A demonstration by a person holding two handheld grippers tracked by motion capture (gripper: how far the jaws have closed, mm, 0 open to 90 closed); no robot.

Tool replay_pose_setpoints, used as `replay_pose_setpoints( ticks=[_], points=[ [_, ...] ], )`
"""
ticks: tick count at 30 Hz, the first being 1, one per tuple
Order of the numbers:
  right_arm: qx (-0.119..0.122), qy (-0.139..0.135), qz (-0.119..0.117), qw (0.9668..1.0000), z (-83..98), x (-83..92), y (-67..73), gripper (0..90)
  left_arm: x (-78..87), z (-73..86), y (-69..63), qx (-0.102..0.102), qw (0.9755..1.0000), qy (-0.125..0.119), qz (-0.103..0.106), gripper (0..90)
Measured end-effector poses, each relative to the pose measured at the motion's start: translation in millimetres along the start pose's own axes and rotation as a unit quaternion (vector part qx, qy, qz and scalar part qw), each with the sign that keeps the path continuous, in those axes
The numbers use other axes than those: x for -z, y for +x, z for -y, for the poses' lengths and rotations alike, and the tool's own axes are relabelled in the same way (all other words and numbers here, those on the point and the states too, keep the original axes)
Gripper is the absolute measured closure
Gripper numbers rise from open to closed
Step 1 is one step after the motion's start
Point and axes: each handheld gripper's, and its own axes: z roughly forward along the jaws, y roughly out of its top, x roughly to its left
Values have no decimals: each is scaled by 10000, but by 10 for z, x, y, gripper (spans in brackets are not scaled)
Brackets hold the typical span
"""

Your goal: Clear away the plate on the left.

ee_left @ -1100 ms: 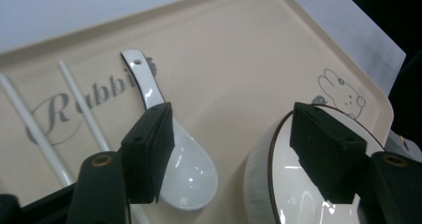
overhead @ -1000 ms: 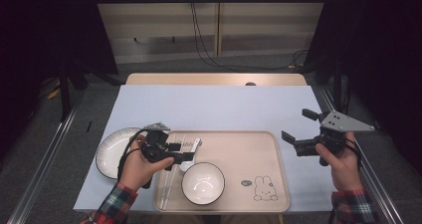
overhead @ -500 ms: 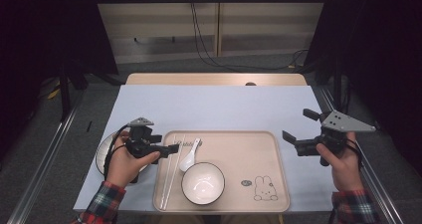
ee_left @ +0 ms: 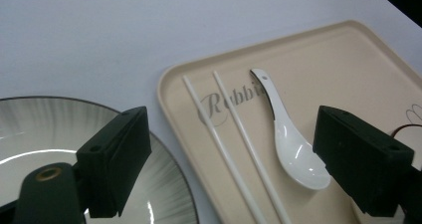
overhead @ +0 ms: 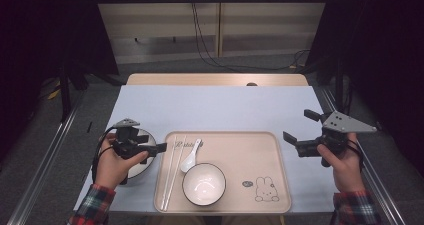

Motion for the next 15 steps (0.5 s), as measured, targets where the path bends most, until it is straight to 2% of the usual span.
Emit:
replay_pose_setpoints(
  ticks=[15],
  points=[
    [11,-3,0,10000,-1,-4,2,4,147,63,204,74,9995,-60,-294,145]
  ],
)
